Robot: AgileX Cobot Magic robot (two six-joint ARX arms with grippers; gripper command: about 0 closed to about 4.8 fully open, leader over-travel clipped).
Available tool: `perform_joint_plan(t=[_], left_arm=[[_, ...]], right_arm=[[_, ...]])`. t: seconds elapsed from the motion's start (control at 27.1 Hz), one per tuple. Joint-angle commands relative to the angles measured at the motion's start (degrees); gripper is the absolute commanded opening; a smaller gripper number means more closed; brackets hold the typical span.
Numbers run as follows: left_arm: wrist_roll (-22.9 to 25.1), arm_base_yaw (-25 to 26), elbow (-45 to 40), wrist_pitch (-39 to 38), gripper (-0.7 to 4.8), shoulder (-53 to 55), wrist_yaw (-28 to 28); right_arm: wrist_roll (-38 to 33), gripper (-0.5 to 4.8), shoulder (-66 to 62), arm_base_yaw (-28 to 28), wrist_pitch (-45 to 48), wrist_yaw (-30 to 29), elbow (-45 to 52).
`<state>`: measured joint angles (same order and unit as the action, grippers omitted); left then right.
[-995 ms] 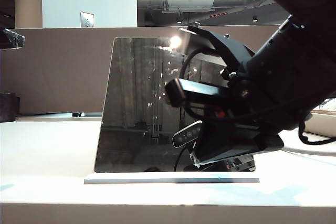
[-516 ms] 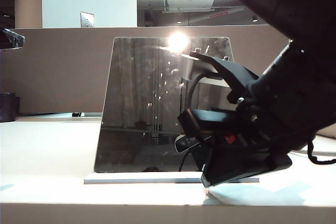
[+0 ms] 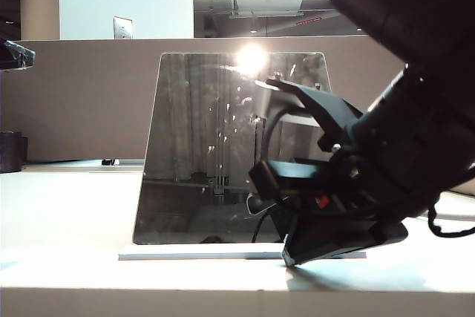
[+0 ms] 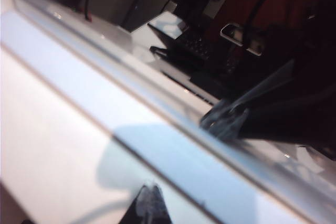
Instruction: Push the base of the mirror on the table to move it forward for a short distance.
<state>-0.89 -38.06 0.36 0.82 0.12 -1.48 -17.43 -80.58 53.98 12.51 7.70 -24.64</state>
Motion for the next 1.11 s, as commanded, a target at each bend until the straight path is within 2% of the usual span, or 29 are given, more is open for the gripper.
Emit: perform_joint_plan(t=[0.04,0.52,0.7,0.81,1.11], left_arm=[[0.24,-0.13,0.04,0.50,-0.01,0.04,0.20],[0.24,-0.13,0.04,0.50,-0.01,0.04,0.20],[0.24,-0.13,0.04,0.50,-0.01,0.04,0.22],[0.24,-0.13,0.04,0.50,-0.01,0.04,0.20],[0.24,-0.13,0.04,0.48,-0.01,0.04,0.22]], right_arm=[[-0.13,-0.04,-0.33,-0.70,-0.09,-0.39,-0.28],[-0.13,-0.04,-0.70,-1.62,-2.01,-1.33,-1.55],[0.04,-0.04,-2.64,-3.91,-6.97,-2.19,-5.66],[2.58,-0.04,-4.22,-5.07,-7.15,-2.73,-7.91],[4.09,-0.04,-8.92,-7.98,-8.44,-5.11,-13.55]])
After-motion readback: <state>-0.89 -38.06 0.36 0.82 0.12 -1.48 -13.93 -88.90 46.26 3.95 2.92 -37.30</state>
